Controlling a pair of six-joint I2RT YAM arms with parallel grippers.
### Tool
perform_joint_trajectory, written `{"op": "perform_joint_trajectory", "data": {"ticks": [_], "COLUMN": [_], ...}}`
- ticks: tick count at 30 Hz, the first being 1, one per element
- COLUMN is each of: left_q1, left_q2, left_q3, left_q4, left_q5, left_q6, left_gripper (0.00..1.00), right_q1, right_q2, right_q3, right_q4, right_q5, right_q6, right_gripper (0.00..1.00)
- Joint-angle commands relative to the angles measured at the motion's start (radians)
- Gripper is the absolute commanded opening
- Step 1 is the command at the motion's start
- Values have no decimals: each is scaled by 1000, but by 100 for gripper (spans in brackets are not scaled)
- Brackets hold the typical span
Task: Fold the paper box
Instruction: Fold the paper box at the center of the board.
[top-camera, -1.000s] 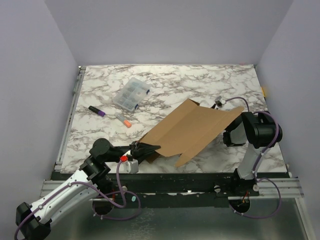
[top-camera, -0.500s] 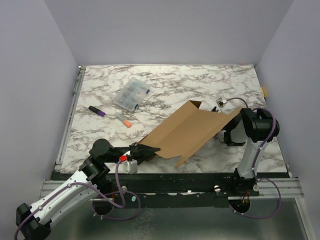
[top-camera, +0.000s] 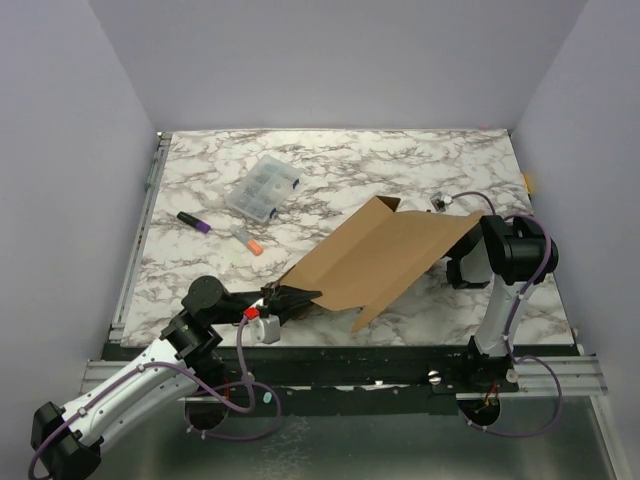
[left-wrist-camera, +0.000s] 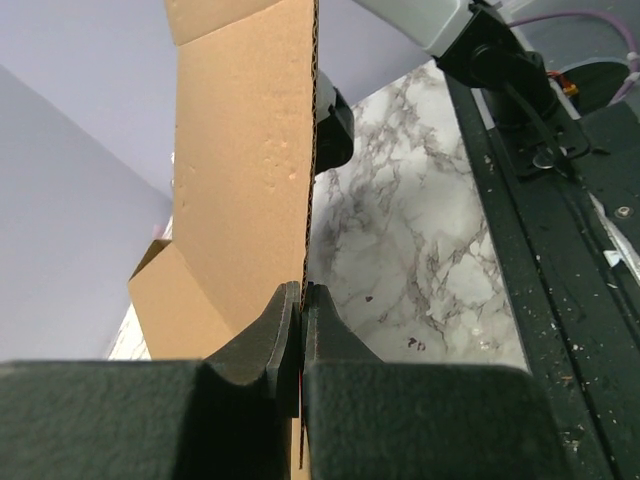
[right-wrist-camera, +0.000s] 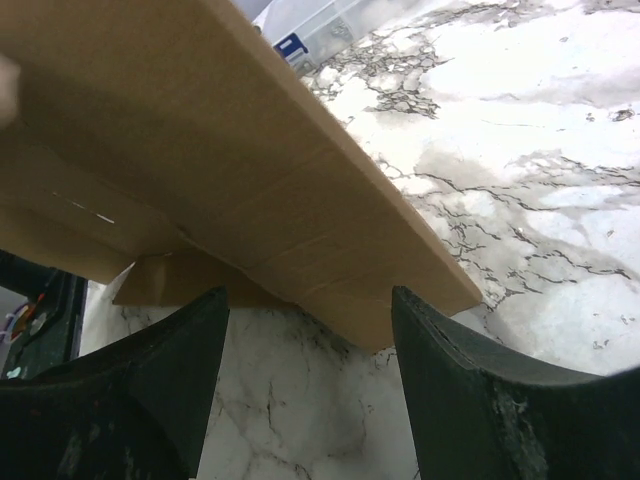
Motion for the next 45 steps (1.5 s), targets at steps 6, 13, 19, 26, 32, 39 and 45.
{"op": "perform_joint_trajectory", "data": {"ticks": [6, 13, 19, 26, 32, 39, 45], "left_q1": [-5, -5, -5, -5, -5, -5, -5], "left_q2": [18, 46, 50, 55, 61, 84, 105], "left_q3": [-25, -14, -16, -16, -10, -7, -13], "left_q4": [-40, -40, -41, -41, -40, -22, 54], "left_q5": [-102, -111, -118, -117, -108, -100, -100], "left_q6": [-31, -26, -26, -28, -34, -64, -117], "left_gripper": [0, 0, 0, 0, 0, 0, 0], "right_q1": [-13, -50, -64, -74, -72, -53, -20], "right_q2": [2, 36, 40, 26, 111, 210, 268], "right_q3": [26, 76, 107, 201, 335, 397, 474], "right_q4": [284, 286, 283, 43, 19, 216, 246], "right_q5": [-37, -39, -8, 41, -62, -156, -194], "right_q6": [7, 56, 78, -122, -68, 85, 167], "right_gripper": [70, 66, 58, 80, 91, 90, 91]}}
